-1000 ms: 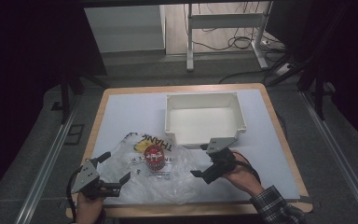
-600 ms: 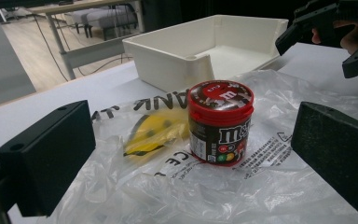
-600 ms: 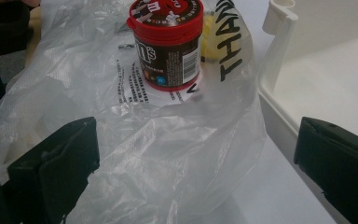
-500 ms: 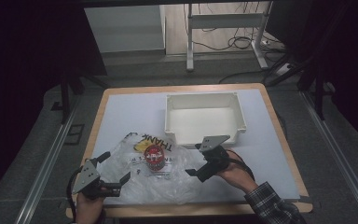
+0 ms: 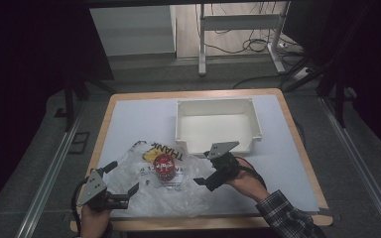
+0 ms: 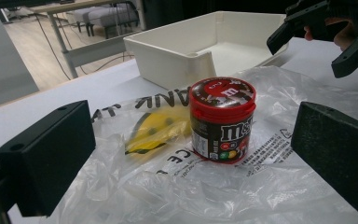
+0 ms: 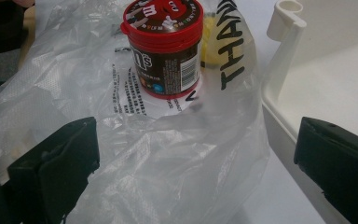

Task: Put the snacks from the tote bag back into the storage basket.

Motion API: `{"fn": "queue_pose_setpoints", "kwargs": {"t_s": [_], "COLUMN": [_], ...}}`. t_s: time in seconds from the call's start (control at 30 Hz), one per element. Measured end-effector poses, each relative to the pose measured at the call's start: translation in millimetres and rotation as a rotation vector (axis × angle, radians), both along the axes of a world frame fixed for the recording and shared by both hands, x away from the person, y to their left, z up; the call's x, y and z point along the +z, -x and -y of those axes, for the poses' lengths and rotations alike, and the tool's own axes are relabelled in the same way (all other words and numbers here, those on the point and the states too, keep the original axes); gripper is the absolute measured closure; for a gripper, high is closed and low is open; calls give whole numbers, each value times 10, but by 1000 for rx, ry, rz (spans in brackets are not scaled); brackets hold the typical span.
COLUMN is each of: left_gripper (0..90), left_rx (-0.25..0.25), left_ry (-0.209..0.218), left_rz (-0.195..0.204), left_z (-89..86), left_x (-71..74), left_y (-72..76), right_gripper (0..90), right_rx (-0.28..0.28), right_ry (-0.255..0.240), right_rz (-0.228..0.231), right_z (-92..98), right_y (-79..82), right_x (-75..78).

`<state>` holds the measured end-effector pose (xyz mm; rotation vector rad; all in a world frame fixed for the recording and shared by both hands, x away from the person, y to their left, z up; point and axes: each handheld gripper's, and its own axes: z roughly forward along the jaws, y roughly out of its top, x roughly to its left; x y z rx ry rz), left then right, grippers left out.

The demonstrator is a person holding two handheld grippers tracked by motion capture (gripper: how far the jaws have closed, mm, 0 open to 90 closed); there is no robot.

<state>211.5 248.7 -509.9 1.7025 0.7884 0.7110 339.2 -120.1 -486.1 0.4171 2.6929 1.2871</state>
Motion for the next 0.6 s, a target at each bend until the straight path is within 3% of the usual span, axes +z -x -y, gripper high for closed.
{"fn": "queue_pose_setpoints", "kwargs": {"t_s": [0.6], "left_gripper": [0], "left_rx": [3], "left_ry": [-9], "left_rz": [1], "left_z": [9], "left_x": [0], "left_y": [1], "right_gripper": [6], "right_rx": [21], "right_ry": [57], "right_rz": [-19], "right_z": [-256], "right_y": [-26], "right_x": [-77]}}
